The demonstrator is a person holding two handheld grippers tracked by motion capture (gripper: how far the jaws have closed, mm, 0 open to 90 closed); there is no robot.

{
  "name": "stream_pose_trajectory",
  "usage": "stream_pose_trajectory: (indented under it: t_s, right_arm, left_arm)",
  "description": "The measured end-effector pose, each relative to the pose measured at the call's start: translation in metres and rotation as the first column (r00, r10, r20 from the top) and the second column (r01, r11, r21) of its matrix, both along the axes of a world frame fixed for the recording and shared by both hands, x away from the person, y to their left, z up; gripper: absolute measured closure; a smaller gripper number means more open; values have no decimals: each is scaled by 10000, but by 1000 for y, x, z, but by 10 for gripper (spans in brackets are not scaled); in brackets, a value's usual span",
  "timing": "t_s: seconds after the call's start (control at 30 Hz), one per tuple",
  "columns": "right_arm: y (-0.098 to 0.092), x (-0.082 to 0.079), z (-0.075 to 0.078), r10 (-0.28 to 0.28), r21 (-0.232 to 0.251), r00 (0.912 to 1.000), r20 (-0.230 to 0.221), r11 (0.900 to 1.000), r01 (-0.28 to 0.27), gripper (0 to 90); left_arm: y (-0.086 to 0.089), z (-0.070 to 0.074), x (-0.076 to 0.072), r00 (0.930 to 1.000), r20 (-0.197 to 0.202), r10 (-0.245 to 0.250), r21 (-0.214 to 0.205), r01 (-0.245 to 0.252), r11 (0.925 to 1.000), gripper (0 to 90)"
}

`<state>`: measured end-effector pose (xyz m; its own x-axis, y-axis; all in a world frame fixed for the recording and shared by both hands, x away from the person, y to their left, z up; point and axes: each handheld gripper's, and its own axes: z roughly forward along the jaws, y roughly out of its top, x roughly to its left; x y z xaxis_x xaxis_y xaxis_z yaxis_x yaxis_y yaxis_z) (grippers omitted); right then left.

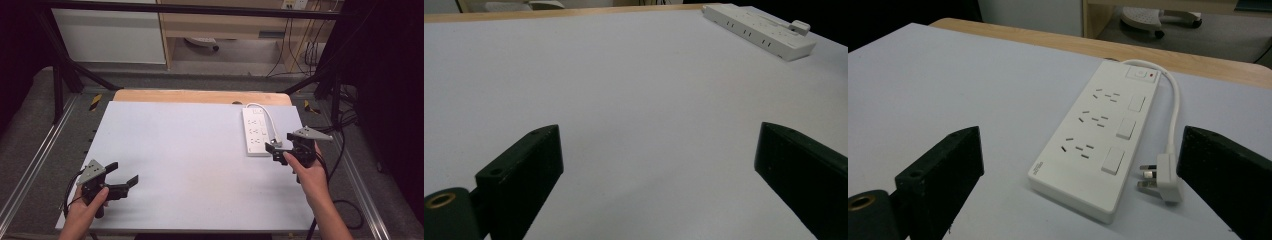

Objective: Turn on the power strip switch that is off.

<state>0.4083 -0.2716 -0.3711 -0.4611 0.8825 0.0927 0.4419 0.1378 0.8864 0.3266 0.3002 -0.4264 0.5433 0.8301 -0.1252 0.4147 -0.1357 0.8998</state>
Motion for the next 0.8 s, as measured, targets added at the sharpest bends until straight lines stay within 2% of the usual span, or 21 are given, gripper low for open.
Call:
stream_pose_trajectory:
  t_s: [0.3, 0.63, 0.8]
  right_arm:
    - [1, 14, 8, 98, -9, 9999, -79, 10000, -98, 51]
    - [-2, 31, 18, -79, 114, 9999, -69, 9999, 80, 49]
    - [-2, 36, 22, -129, 72, 9999, 5, 9999, 129, 49]
  left_arm:
    - [0, 0, 1, 10000, 6, -2, 87, 1, 10000, 55]
    - [-1, -1, 1, 10000, -47, 7, 22, -7, 10000, 55]
    - [-2, -1, 1, 10000, 7, -26, 169, 26, 9999, 55]
